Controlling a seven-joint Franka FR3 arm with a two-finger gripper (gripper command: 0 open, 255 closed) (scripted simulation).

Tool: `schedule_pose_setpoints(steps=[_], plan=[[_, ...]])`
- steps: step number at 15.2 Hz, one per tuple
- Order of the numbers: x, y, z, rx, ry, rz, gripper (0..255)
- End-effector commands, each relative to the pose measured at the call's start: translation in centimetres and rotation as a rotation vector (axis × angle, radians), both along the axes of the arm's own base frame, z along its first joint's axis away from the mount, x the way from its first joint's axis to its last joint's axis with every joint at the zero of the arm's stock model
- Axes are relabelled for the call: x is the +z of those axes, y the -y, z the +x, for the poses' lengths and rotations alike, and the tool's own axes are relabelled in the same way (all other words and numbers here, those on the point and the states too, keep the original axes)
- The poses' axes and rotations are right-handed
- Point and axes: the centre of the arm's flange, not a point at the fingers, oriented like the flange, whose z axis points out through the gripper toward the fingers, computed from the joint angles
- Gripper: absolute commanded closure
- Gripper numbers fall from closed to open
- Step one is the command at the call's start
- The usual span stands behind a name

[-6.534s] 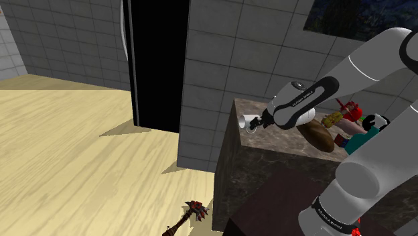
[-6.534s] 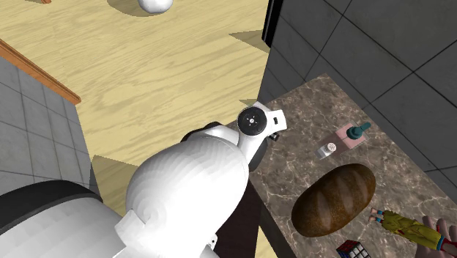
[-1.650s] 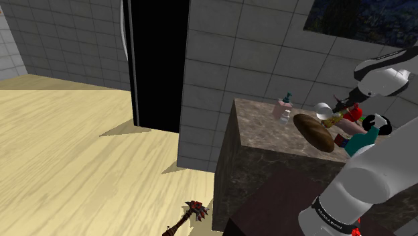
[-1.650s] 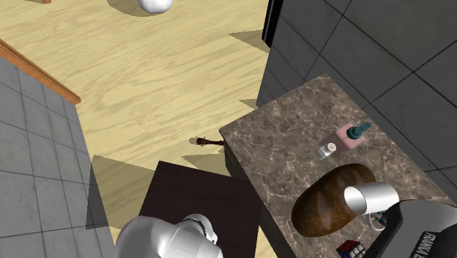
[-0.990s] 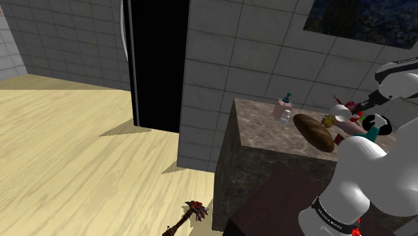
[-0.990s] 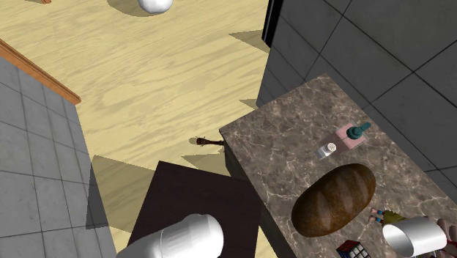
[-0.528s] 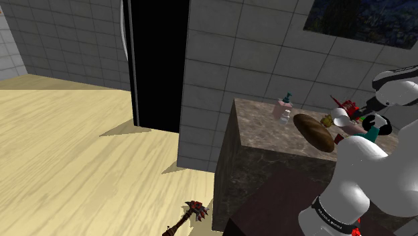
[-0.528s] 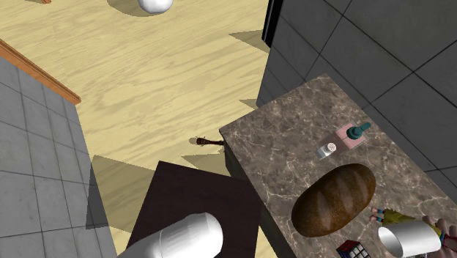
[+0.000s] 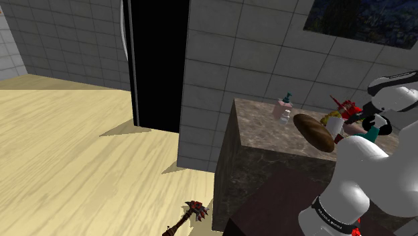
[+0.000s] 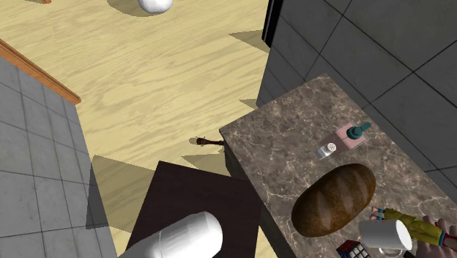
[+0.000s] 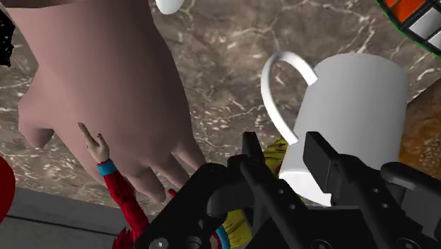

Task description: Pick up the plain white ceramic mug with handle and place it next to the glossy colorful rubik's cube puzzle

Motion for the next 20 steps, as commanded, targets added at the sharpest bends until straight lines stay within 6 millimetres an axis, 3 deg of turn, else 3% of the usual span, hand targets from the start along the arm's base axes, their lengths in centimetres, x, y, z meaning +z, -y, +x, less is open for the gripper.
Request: schedule_pose_setpoints(steps=[1,4,6,14,20], plan=[[-0.9,-1.0,-2.0,-0.041,0.097,0.025,0],[-4.4,-4.5,-7.0,-0.167,0.389,0.098,0],[-6.5,-6.5,-8.8,-0.227,0.528,0.133,0],[-9.0,-5.8,-5.8,-0.227,0.529,0.133,0],[-9.0,-5.8,-5.8,-0.227,0.529,0.133,0]])
